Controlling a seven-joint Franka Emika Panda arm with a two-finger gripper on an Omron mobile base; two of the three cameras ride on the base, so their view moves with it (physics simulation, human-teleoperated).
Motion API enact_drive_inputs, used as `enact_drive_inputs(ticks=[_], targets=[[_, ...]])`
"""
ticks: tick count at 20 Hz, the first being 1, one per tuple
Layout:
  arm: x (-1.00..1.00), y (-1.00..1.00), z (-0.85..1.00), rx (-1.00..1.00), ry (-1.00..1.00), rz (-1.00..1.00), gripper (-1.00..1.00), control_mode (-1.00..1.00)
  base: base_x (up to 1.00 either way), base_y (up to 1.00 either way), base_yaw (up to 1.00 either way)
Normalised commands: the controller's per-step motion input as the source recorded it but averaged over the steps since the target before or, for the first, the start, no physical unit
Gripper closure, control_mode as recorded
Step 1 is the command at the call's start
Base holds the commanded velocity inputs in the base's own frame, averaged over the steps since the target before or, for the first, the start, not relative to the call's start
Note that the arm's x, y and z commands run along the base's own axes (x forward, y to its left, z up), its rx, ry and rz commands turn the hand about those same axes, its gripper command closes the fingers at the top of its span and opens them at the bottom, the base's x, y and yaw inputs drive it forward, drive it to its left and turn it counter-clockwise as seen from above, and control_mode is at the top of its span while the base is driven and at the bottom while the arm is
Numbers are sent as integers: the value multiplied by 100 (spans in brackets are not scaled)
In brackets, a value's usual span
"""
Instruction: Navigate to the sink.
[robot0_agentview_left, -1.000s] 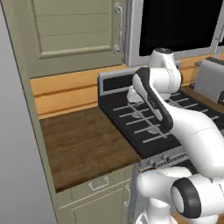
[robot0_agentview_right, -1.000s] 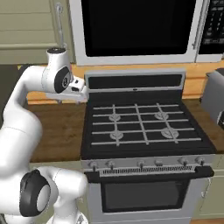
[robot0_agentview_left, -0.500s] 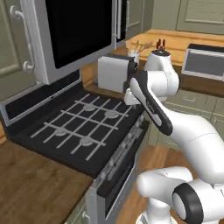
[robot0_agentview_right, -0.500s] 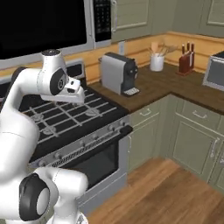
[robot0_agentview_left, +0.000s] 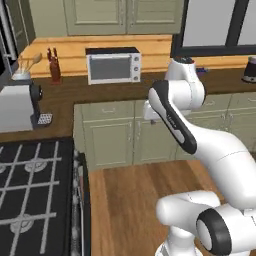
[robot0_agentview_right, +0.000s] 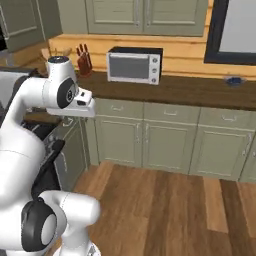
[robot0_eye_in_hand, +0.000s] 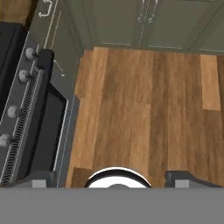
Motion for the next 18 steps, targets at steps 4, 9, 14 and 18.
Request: enact_drive_inputs(ticks=[4, 9, 14, 18], targets=[[0, 0, 0, 0, 0, 0, -100, 100, 0, -17, -96], [0, 0, 0, 0, 0, 0, -100, 100, 1, -31, -91], [0, 0, 0, 0, 0, 0, -100, 100, 3, -40, -80], [0, 0, 0, 0, 0, 0, -100, 100, 36, -33, -74]])
